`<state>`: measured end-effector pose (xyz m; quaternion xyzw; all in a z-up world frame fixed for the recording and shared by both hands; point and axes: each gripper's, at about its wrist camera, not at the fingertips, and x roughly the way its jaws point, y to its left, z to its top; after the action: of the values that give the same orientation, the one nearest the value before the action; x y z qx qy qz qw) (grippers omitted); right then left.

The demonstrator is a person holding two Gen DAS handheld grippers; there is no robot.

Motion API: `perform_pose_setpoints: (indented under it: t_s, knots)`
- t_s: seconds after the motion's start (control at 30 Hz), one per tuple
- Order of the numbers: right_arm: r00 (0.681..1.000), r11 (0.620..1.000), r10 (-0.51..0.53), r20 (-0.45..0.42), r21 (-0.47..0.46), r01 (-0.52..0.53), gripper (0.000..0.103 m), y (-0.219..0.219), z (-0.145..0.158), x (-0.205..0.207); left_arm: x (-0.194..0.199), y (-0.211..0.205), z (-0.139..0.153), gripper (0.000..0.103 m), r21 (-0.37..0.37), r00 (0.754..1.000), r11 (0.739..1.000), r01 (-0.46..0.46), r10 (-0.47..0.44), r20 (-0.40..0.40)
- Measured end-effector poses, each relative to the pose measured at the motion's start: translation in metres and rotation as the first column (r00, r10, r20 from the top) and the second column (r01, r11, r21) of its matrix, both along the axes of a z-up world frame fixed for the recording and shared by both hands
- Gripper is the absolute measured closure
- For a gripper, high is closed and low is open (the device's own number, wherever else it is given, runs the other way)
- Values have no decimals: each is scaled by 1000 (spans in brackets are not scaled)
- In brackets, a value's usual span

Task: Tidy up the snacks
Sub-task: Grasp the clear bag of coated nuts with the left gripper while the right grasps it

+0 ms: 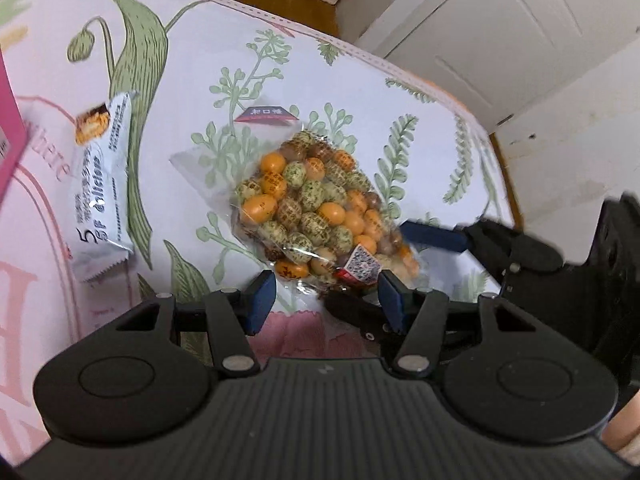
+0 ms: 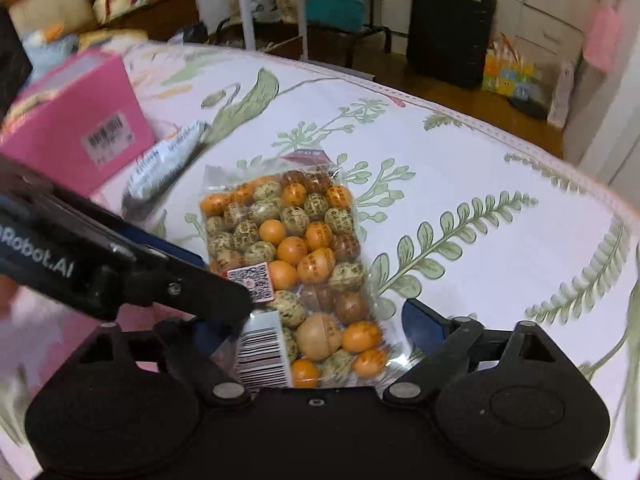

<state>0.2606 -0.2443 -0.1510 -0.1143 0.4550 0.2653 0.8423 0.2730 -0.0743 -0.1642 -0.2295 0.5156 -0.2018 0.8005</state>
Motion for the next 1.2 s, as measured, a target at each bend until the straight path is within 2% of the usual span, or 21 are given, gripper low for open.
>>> perform_pose_setpoints:
  t_s: [0.1,0.23,0.3,0.4,0.47,0.6,0.67,0.7,0.77,0.93,1.1,1.2]
  knots:
    - [1000,999,-1,-17,41,2,14,0,0,-15,-3,4,-2,48,-13,1000,1000,-5,5,-14]
    - [993,991,-2,-117,133,18,14,1,5,-36,-11,11,2,48,18,1000,1000,10,-10,-4]
    - [989,989,20,-144,145,1,15,5,6,-45,-14,14,3,48,28,1000,999,21,-21,3]
    - [995,996,15,-98,85,-6,14,15,4,-53,-14,13,1,48,48,999,998,45,-45,6]
    - [997,997,15,-76,79,-9,9,20,1,-51,-14,12,1,47,55,999,997,51,-51,12]
    - [997,993,-72,-32,89,75,7,29,-4,-46,-16,8,0,49,50,996,996,80,-82,36]
    - [996,994,-92,3,56,92,17,35,-6,-47,-20,5,3,51,31,991,991,128,-129,31]
    - [994,994,-105,19,29,105,18,38,-5,-48,-22,2,5,52,44,989,989,141,-143,33]
    - [992,991,-127,17,32,127,25,40,0,-52,-26,-4,11,52,87,984,982,165,-170,54]
    - [979,977,-204,0,61,204,27,39,6,-63,-32,-10,20,52,119,974,969,215,-222,43]
    - [975,974,-220,23,61,218,28,47,9,-82,-47,-11,28,53,168,972,959,226,-234,26]
    - [975,975,-219,45,36,217,28,55,13,-93,-55,-8,31,53,172,973,960,221,-228,20]
